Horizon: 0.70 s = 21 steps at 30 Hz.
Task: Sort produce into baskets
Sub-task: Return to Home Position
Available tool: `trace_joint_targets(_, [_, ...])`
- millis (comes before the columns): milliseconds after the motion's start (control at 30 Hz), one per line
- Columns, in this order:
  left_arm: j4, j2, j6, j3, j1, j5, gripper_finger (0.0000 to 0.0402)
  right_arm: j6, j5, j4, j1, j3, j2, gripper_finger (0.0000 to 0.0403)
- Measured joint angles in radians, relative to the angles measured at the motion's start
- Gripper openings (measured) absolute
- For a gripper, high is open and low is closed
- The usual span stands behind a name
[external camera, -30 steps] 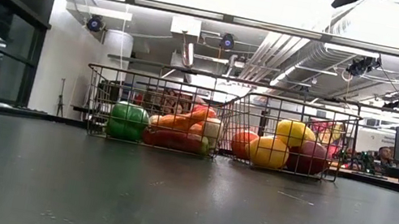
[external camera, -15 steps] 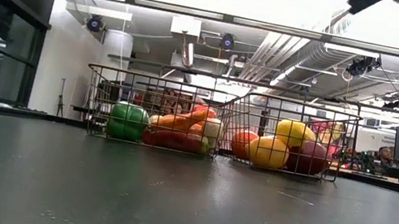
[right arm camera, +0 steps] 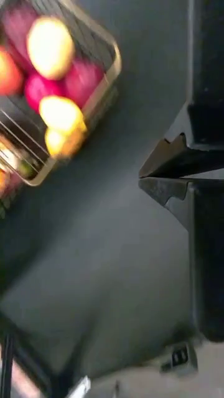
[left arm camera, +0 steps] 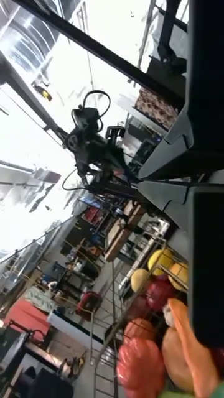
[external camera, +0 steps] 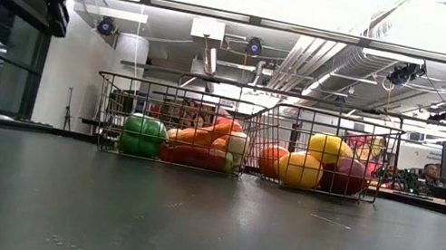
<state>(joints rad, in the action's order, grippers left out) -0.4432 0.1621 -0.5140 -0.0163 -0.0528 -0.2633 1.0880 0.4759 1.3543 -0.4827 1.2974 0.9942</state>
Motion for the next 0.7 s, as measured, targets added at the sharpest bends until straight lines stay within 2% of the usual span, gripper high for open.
trace_joint_targets(167, [0.061,-0.038,0.000,0.005,0.000,-0.005,0.0007,-0.004,-0.022,-0.349,-0.033,-0.309,-0.151,0.0000])
trace_joint_targets(267, [0.053,-0.038,-0.006,0.005,0.000,-0.007,0.0002,-0.134,-0.005,-0.655,0.005,-0.483,-0.220,0.0000])
trace_joint_targets(333, [0.054,-0.038,0.002,0.005,0.000,-0.009,0.0001,-0.245,-0.033,-0.877,0.061,-0.591,-0.256,0.0000])
trace_joint_targets(467, [0.056,-0.038,0.029,0.005,0.000,-0.009,0.0002,-0.419,-0.231,-1.195,0.243,-0.745,-0.302,0.0000])
trace_joint_targets(700, [0.057,-0.038,0.028,0.005,0.000,-0.009,0.0003,-0.635,-0.558,-1.357,0.547,-0.849,-0.332,0.0000])
